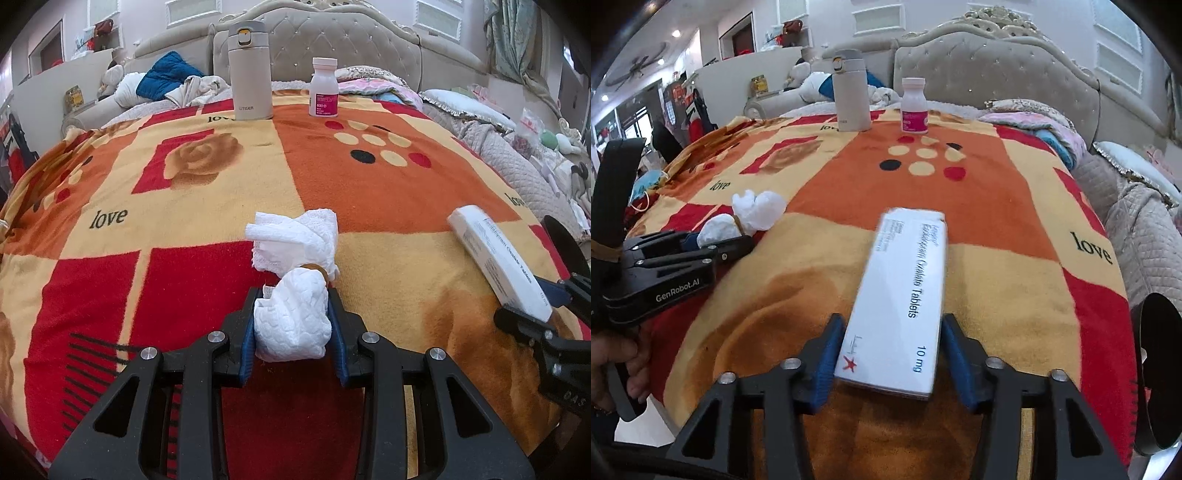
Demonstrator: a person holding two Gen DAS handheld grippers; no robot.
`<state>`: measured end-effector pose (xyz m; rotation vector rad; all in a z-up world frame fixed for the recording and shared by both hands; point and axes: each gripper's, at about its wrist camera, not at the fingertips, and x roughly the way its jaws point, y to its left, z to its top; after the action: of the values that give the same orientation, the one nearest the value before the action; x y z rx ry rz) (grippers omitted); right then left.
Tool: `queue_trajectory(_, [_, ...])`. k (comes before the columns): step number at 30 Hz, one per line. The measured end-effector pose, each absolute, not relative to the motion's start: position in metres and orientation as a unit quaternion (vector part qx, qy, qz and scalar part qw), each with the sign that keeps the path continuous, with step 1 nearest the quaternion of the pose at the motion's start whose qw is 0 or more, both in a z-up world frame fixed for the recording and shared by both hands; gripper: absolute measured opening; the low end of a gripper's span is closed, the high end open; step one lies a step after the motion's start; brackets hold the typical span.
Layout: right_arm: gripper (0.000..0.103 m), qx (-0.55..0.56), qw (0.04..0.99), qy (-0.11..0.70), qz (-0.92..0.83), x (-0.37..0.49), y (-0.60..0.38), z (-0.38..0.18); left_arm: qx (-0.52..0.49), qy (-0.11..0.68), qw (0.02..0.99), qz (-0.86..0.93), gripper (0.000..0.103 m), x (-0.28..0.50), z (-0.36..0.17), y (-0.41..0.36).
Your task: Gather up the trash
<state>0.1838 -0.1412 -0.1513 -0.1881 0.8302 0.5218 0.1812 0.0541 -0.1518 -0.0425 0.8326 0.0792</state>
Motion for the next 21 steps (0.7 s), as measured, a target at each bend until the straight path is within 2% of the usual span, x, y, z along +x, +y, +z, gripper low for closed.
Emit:
queue_trajectory(10, [0.041,-0.055,0.884,0.357,0.295,0.173,-0.146,-0.132,-0.012,0.403,0.914,0.042,0.03,0.181,-0.151,0.051])
queue_trajectory(21, [0.041,-0.054,0.895,0.353,0.269,0.175,-0.161,-0.126,-0.017,0.411,0.91,0.044,0.024,0.181,-0.139,0.045])
